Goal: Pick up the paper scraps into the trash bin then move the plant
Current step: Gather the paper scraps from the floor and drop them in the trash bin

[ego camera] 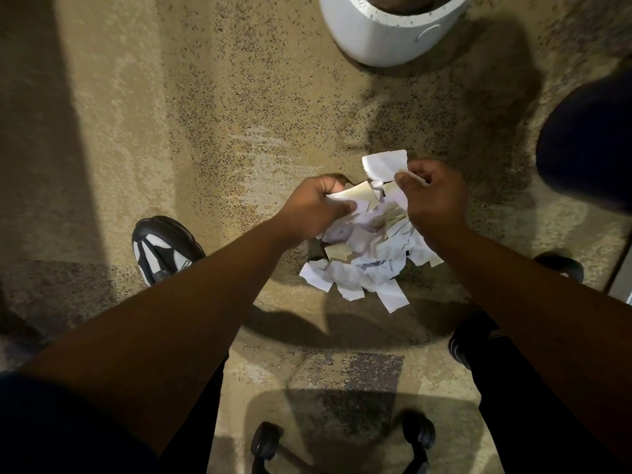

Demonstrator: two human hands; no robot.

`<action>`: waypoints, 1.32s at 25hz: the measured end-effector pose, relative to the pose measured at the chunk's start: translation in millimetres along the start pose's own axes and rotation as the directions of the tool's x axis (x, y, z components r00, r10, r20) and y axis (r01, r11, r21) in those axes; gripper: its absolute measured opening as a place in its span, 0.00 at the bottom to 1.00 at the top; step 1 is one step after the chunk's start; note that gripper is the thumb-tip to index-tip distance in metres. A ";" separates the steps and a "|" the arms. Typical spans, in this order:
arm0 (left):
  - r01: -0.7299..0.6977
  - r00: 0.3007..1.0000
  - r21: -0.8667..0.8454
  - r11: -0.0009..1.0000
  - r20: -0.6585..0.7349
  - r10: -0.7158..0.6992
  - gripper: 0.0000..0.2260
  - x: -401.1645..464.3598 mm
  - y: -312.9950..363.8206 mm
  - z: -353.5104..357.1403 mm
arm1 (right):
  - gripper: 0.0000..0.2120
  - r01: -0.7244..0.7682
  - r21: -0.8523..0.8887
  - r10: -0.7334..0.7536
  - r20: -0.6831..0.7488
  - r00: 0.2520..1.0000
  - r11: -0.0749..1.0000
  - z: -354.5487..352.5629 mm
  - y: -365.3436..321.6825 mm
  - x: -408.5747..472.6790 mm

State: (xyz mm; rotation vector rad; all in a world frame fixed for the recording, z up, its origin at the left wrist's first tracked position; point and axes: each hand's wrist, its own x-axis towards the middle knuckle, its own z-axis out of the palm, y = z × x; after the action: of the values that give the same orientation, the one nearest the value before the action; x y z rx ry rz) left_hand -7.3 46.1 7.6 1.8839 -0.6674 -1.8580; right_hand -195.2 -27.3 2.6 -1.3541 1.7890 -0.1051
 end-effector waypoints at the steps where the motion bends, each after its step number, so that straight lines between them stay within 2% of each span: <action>1: 0.019 1.000 -0.049 0.999 0.012 -0.019 0.06 -0.6 4.7 0.7 | 0.12 -0.033 0.073 0.034 -0.013 0.999 0.997 -6.5 -1.9 -4.7; 3: 0.071 0.996 -0.129 0.989 0.071 -0.062 0.11 -4.7 13.3 -2.3 | 0.08 -0.071 0.221 0.081 -0.035 0.996 0.973 -21.6 -7.6 -19.1; 5: 0.104 0.988 -0.238 0.966 0.137 -0.073 0.11 -10.1 21.7 -1.5 | 0.06 -0.093 0.354 0.111 -0.031 0.993 0.930 -40.6 -17.5 -36.0; 7: 0.139 0.982 -0.392 0.909 0.176 -0.075 0.07 -20.9 38.2 10.2 | 0.05 -0.127 0.464 0.147 -0.007 0.989 0.877 -61.8 -26.0 -51.2; 9: 0.181 0.977 -0.543 0.820 0.196 -0.086 0.07 -30.7 59.2 25.9 | 0.04 -0.193 0.563 0.203 0.044 0.978 0.804 -81.0 -36.0 -67.5; 12: 0.220 0.972 -0.719 0.660 0.219 -0.085 0.10 -46.9 99.1 49.4 | 0.05 -0.272 0.724 0.280 0.113 0.953 0.634 -112.9 -56.7 -90.6; 15: 0.234 0.966 -0.817 0.527 0.258 -0.028 0.12 -72.8 139.9 75.0 | 0.06 -0.265 0.890 0.371 0.120 0.921 0.371 -148.2 -77.8 -117.6; 17: 0.235 0.968 -0.820 0.521 0.245 -0.052 0.16 -90.5 173.5 98.7 | 0.07 -0.210 0.957 0.423 0.109 0.900 0.199 -173.3 -91.6 -134.5; 20: 0.193 0.979 -0.820 0.538 0.194 -0.056 0.27 -106.4 221.6 137.1 | 0.07 -0.118 0.992 0.446 0.089 0.890 0.036 -206.5 -109.8 -133.0; 24: 0.013 0.991 -0.794 0.607 0.092 0.099 0.18 -102.6 280.5 191.2 | 0.09 0.026 0.997 0.498 0.016 0.867 -0.077 -257.1 -105.8 -109.9; 26: -0.003 0.988 -0.798 0.602 0.090 0.125 0.19 -97.7 301.3 217.2 | 0.08 0.048 0.992 0.508 0.020 0.861 -0.120 -281.3 -95.2 -104.4; 33: 0.112 0.993 -0.763 0.637 0.109 -0.044 0.17 -81.0 327.3 271.6 | 0.10 0.017 0.968 0.555 0.128 0.822 -0.250 -336.8 -63.8 -83.1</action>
State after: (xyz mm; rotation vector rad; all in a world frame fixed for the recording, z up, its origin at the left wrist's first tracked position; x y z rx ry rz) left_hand -294.8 -156.5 260.1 1.2646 0.2168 -1.8427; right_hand -369.7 -123.4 293.7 0.4387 1.4126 -1.3575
